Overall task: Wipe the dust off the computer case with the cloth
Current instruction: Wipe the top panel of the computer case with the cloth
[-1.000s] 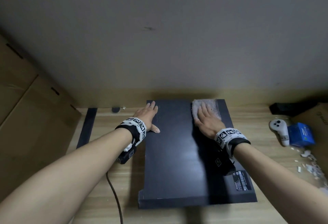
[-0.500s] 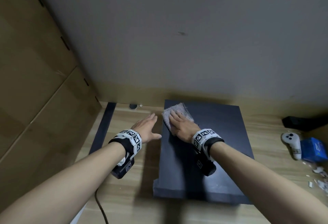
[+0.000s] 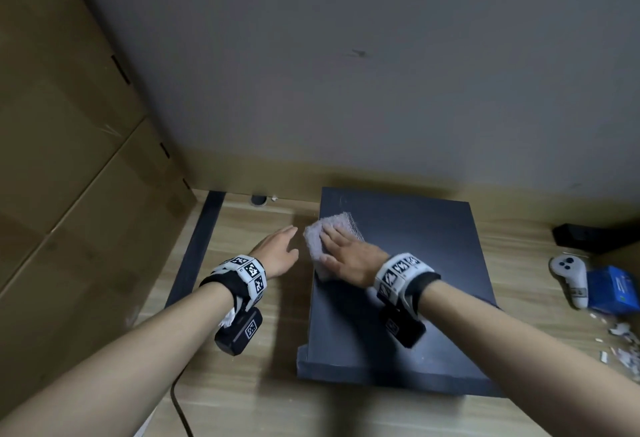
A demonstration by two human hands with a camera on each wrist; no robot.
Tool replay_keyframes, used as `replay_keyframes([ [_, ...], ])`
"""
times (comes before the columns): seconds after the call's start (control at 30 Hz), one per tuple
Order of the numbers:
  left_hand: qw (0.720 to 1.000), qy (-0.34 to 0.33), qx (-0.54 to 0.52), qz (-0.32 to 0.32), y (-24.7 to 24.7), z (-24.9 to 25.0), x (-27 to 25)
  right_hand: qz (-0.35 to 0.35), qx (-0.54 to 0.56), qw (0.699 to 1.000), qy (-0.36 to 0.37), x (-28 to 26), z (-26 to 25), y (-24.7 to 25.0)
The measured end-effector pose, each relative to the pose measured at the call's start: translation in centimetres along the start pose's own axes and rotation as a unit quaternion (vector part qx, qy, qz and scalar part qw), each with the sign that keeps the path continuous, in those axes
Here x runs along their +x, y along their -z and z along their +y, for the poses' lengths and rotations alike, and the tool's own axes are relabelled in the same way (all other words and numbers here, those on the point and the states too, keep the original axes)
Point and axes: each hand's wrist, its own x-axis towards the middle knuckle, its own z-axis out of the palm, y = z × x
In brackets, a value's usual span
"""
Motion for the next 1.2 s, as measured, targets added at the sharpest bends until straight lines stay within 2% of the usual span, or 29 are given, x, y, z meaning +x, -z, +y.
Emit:
replay_keyframes([
  [0.17, 1.0, 0.011, -0.009, 0.006, 0.3, 0.5, 0.4, 0.018, 0.003, 0.998, -0.055, 5.5, 1.1, 4.2],
  [0.27, 1.0, 0.002, -0.011, 0.004, 0.3, 1.4, 0.5, 0.023, 0.006, 0.997, -0.074, 6.4, 1.7, 4.9],
  [0.4, 1.0, -0.022, -0.003, 0.0, 0.0, 3.3, 1.0, 0.031, 0.014, 0.996, -0.085, 4.2, 2.6, 2.8],
  [0.5, 0.999, -0.037, 0.012, -0.008, -0.3, 4.5, 1.4, 0.044, 0.048, 0.992, -0.107, 1.5, 5.1, 1.5],
  [0.7, 0.999, -0.039, 0.028, -0.022, -0.2, 5.4, 2.2, 0.08, 0.093, 0.969, -0.215, -4.4, 13.0, 0.5],
  [0.83, 0.999, -0.033, 0.027, -0.026, -0.6, 4.8, 2.0, 0.1, 0.113, 0.958, -0.245, -3.4, 14.6, 0.4],
  [0.97, 0.999, -0.03, 0.029, -0.024, -0.8, 4.2, 1.5, 0.108, 0.115, 0.966, -0.206, 0.3, 11.2, 1.4],
  [1.1, 0.999, -0.02, 0.024, -0.014, -0.6, 3.2, 0.6, 0.081, 0.062, 0.991, -0.086, 3.5, 6.3, 2.7],
  [1.2, 1.0, -0.006, 0.024, -0.006, -0.7, 2.0, -0.5, 0.058, 0.01, 0.998, -0.004, 3.6, 4.1, 2.1],
])
